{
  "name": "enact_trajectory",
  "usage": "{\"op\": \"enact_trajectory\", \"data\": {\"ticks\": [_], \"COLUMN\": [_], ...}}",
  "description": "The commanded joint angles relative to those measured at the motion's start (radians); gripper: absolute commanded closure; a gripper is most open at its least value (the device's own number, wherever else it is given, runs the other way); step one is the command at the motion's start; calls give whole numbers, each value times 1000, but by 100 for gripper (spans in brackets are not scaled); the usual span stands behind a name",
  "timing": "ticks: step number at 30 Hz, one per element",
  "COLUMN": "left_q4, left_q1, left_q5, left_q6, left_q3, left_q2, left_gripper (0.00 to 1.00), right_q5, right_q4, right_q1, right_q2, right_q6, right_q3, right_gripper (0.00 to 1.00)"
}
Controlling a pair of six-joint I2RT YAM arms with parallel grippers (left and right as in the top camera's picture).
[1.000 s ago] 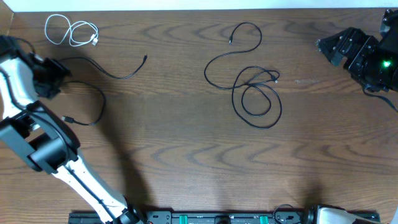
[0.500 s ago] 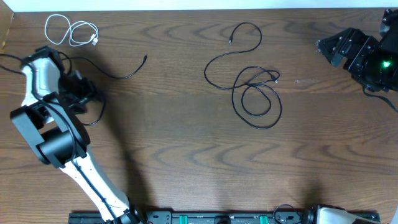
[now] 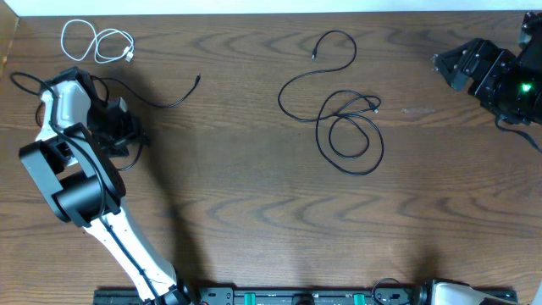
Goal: Untangle cables
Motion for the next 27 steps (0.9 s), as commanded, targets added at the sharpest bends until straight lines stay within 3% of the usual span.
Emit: {"op": "enact_trajectory", "data": {"ticks": [1,3,6,8,10,12,14,21,25,27], "left_q4": [22,45,63,67,71,75,74,51,13,6], "left_q1": [-2,-3,-11,-17,-26,-39,-55,-120,-126,-117], "left_q5": [-6,-6,-6,-6,-6,-7,-7,-7,16,113], "left_q6": [77,85,85,80,76,72,50,-70,-237,-311], "left_q3": [-75,-98,-112,-112,-111,-111,-106,-67,-30,-22], "left_q2": [6,6,6,6,6,6,6,-12,-30,-53], "left_gripper": [35,36,57,62,76,81,92,93,92,93], "right_q5": [8,8,8,8,8,8,8,8,8,8], "right_q4": [-1,0,0,0,0,0,0,-1,-1,-1], "right_q1": [-1,-1,-1,-1,-1,-1,-1,-1,-1,-1], "right_q2": [6,6,6,6,6,6,6,6,6,6], "right_q6": [-27,-27,-27,-27,-27,-27,-27,-27,-27,-27], "right_q3": [1,1,1,1,1,1,1,1,1,1], "right_gripper": [10,10,9,9,9,9,9,9,9,9]}}
